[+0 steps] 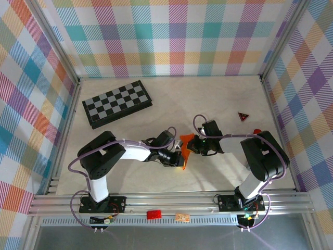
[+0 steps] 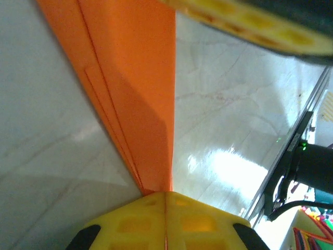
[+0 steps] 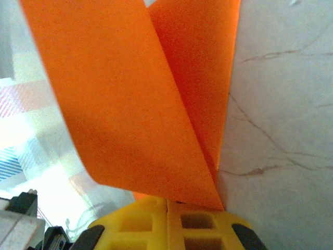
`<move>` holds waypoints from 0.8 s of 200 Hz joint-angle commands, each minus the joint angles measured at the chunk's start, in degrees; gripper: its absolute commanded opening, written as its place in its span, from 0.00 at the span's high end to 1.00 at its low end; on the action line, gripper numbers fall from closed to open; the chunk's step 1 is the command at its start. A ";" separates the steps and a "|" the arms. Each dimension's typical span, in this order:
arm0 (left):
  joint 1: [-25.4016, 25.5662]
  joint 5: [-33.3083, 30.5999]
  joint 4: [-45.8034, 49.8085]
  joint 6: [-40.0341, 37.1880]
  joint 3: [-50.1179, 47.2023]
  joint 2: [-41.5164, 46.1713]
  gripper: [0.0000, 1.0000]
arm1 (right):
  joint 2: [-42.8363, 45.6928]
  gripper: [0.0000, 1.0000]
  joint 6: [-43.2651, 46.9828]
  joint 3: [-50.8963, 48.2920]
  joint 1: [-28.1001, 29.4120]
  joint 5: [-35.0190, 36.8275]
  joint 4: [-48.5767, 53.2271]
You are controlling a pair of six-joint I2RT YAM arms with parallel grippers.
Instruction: Fold a paper plane with a square sheet of paper (pick it up from the middle)
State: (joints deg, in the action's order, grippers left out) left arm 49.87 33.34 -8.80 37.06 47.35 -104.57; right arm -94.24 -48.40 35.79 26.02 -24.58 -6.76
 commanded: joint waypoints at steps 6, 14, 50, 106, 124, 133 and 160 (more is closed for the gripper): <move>2.20 2.03 7.74 -2.77 -1.40 2.26 0.91 | -3.46 0.95 1.20 -0.90 0.35 4.41 5.91; 2.42 2.08 7.72 -2.99 -1.39 2.68 0.91 | -3.42 0.95 1.12 -0.90 0.35 4.36 5.89; 2.47 0.71 4.05 -2.15 -2.65 6.65 0.92 | -3.59 0.96 1.10 -0.98 0.30 4.09 5.69; -1.44 -3.64 -16.06 10.19 -5.74 8.86 0.96 | -3.57 0.97 -0.86 -2.98 0.18 1.50 1.55; -2.47 -2.59 -21.01 14.63 -3.32 4.35 0.97 | -3.58 0.97 -1.81 -3.78 0.17 0.67 -0.11; -2.57 -2.98 -21.40 15.67 -2.04 2.37 0.98 | -3.65 0.97 -2.04 -4.04 0.17 0.34 -0.65; -2.52 -6.01 -19.01 16.73 -0.12 -1.14 0.99 | -3.60 0.97 -1.98 -4.31 0.08 0.32 -0.70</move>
State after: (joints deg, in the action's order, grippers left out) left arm 47.46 29.47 -25.89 50.15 45.25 -103.31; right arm -95.11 -49.54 34.06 25.96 -26.55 -12.23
